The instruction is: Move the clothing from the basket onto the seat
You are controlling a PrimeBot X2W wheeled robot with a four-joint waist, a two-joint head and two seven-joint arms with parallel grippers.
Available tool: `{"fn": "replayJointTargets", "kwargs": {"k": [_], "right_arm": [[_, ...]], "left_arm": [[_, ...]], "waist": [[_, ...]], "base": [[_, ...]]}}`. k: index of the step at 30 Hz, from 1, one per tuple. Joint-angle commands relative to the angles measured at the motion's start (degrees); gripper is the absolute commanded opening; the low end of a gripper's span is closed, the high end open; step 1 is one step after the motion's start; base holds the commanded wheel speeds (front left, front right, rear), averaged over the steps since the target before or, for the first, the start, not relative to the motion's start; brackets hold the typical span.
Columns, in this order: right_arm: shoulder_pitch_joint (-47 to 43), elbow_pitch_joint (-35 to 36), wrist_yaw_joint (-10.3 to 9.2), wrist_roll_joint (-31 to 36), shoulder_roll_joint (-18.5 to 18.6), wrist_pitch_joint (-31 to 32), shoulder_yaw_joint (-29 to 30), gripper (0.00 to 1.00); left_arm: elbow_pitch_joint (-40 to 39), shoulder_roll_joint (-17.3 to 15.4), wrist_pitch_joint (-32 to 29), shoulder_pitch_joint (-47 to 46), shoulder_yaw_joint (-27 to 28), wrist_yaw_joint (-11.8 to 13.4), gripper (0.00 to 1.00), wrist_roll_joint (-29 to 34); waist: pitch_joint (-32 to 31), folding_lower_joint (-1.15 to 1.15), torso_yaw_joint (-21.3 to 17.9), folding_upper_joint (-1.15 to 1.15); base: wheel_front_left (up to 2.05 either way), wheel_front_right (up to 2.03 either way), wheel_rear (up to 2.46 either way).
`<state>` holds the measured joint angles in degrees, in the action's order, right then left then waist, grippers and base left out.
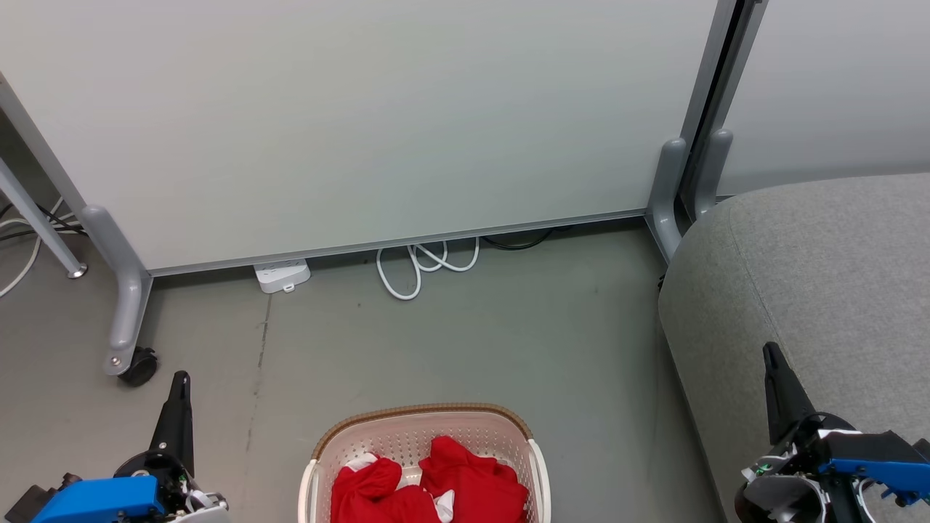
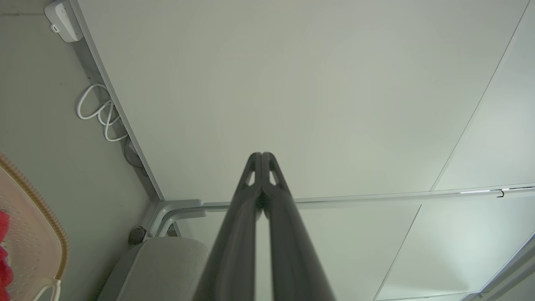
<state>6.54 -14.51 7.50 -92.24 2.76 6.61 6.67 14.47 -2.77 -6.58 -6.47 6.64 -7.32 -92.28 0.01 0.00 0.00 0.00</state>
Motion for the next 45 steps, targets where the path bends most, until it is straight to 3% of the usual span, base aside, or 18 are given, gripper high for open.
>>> {"fn": "replayJointTargets", "kwargs": {"k": [1,26,27,36,45], "right_arm": [[0.3,0.2,-0.02,-0.2,0.2,0.2,-0.1,0.00],[0.3,0.2,-0.02,-0.2,0.2,0.2,-0.1,0.00],[0.0,0.0,0.00,0.0,0.0,0.0,0.0,1.00],[-1.4,-2.0,-0.01,1.9,-0.2,-1.6,-0.2,1.00],[-0.7,-0.8,-0.01,11.5,-0.2,-4.1,-0.9,1.00]], "left_arm": [[-0.1,-0.1,-0.2,-0.4,0.1,-0.4,0.00,-0.1],[-0.1,-0.1,-0.2,-0.4,0.1,-0.4,0.00,-0.1],[0.0,0.0,0.0,0.0,0.0,0.0,1.00,0.0],[1.5,0.5,1.7,1.1,-0.7,0.1,1.00,1.6],[0.5,0.4,4.2,-0.2,-0.9,0.1,1.00,10.4]], "waist": [[0.0,0.00,0.0,0.00],[0.0,0.00,0.0,0.00],[0.0,0.00,0.0,0.00],[0.1,0.00,0.0,0.00],[0.2,0.00,0.1,0.00]], "base": [[0.00,0.00,0.00],[0.00,0.00,0.00],[0.00,0.00,0.00],[0.00,0.00,0.00],[0.00,0.00,0.00]]}}
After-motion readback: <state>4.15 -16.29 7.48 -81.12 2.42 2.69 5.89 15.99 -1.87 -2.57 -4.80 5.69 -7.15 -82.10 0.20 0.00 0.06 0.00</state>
